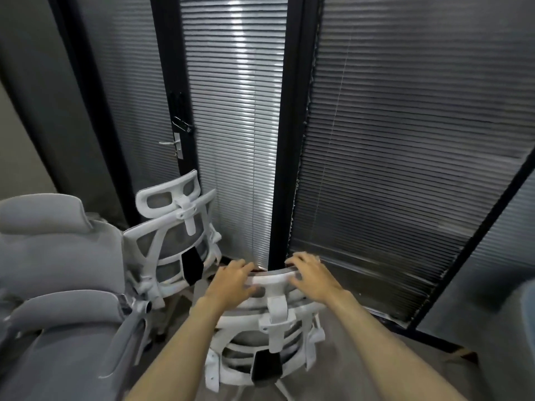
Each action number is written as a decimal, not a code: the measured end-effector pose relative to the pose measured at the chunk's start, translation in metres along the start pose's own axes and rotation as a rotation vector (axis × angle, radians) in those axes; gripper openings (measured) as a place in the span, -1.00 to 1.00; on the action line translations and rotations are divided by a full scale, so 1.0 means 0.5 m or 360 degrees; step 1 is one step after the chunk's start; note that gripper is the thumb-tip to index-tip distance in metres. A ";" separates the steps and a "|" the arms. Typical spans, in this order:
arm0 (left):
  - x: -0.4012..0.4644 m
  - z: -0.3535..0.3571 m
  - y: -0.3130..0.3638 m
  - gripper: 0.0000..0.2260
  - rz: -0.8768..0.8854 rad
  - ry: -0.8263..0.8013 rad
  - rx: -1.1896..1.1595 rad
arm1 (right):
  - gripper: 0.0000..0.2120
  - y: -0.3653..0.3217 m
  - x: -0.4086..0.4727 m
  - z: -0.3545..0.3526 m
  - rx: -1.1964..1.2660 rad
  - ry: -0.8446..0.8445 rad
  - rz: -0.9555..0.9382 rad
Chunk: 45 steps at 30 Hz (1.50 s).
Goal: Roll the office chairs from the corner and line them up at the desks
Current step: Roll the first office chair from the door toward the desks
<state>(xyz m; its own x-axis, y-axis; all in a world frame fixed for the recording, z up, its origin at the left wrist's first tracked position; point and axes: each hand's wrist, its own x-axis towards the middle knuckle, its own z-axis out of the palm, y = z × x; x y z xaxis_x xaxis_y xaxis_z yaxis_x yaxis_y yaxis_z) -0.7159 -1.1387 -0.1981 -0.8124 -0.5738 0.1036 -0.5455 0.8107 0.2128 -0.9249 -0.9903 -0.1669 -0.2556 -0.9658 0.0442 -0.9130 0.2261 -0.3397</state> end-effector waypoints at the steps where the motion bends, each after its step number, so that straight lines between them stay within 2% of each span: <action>1: 0.011 0.013 -0.003 -0.39 -0.0027 -0.0039 -0.0022 | -0.55 0.003 0.019 0.005 -0.0037 -0.0065 0.0008; 3: 0.026 0.038 -0.007 -0.41 -0.0044 0.0001 -0.0001 | -0.49 0.014 0.049 0.017 -0.0116 -0.0223 0.0039; 5: 0.032 0.051 -0.008 -0.42 -0.0014 0.0180 0.0038 | -0.46 0.033 0.065 0.030 -0.0090 -0.0293 0.0064; 11: 0.020 0.087 -0.006 -0.46 0.0070 0.0482 0.0136 | -0.33 0.068 0.045 0.064 0.0027 -0.0074 0.0014; 14: 0.000 0.090 0.006 -0.48 0.0049 0.0477 0.0101 | -0.36 0.059 0.022 0.066 0.0050 -0.0040 0.0007; 19: -0.063 0.076 0.045 -0.40 0.0003 0.0375 -0.0008 | -0.39 0.048 -0.047 0.073 0.0080 0.0007 -0.0011; 25: -0.166 0.064 0.107 -0.46 -0.0061 0.0216 -0.0073 | -0.40 0.014 -0.177 0.088 0.0103 0.0176 0.0001; 29: -0.233 0.067 0.166 -0.38 -0.0074 0.0165 -0.0126 | -0.46 0.011 -0.278 0.093 0.0144 0.0235 0.0042; 32: -0.291 0.079 0.222 -0.40 -0.0030 0.0146 -0.0132 | -0.48 0.011 -0.380 0.092 0.0154 0.0297 0.0094; 38: -0.421 0.093 0.328 -0.47 0.0121 0.0122 -0.0142 | -0.39 -0.020 -0.603 0.093 0.0074 0.0399 0.0224; 45: -0.586 0.098 0.441 -0.45 0.0389 0.0143 -0.0254 | -0.38 -0.090 -0.873 0.123 -0.0009 0.0543 0.0514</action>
<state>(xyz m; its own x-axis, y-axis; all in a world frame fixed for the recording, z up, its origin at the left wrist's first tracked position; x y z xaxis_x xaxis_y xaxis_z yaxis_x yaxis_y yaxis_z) -0.6082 -0.7860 -0.2291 -0.8902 -0.3777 0.2546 -0.2909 0.9015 0.3203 -0.7527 -0.5867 -0.2286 -0.6159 -0.7492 0.2435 -0.7710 0.5097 -0.3818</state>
